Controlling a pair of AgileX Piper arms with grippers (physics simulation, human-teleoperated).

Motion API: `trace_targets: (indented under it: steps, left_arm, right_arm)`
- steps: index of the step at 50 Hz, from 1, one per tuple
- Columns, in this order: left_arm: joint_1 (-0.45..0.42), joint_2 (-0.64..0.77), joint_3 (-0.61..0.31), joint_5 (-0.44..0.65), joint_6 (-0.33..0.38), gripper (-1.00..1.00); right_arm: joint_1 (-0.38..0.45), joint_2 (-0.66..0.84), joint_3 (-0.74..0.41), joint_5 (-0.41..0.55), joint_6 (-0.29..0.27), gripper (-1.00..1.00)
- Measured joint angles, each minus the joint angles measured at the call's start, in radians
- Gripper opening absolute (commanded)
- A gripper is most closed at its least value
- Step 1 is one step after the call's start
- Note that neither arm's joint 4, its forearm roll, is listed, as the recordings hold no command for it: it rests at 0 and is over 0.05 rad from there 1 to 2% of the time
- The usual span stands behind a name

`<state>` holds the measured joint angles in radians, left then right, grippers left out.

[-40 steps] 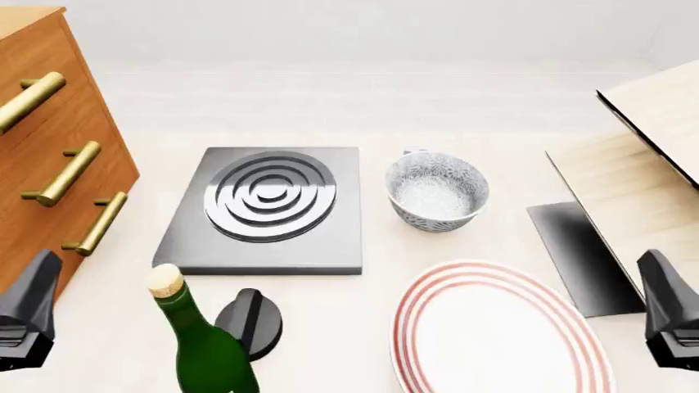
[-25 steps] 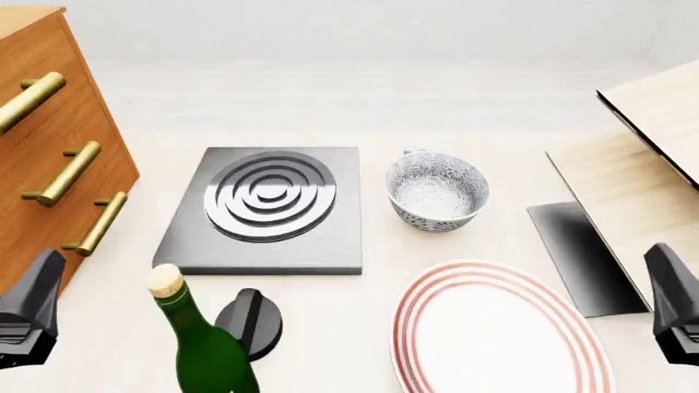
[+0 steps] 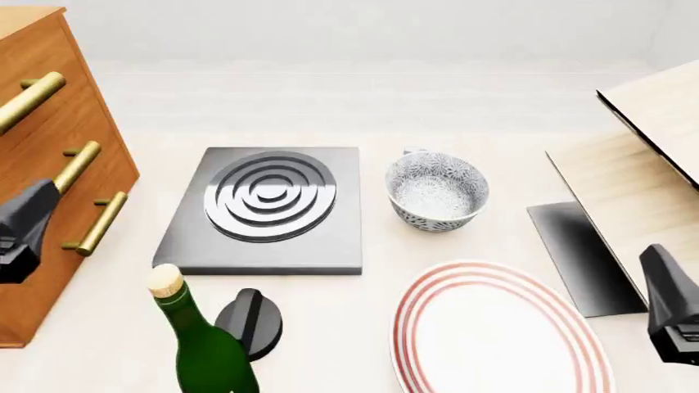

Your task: Turn on the stove.

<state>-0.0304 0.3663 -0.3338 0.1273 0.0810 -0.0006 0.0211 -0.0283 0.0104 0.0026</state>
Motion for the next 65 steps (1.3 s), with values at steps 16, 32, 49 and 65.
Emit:
trace_targets:
  steps: [16,32,49,65]
  left_arm:
    - [-0.123,0.217,-0.282,0.188,-0.024,1.0]
    - [-0.25,0.446,-0.553,0.443,-0.08,1.0]
    - [-0.375,0.649,-0.707,0.629,-0.195,1.0]
    - [-0.471,0.733,-0.704,0.647,-0.304,1.0]
  right_arm:
    - [0.0,0.009,0.014,-0.022,0.0,1.0]
    - [0.0,0.005,0.014,-0.019,-0.001,1.0]
    - [0.0,0.003,0.011,-0.015,-0.001,1.0]
    - [0.0,0.008,0.011,-0.02,-0.001,1.0]
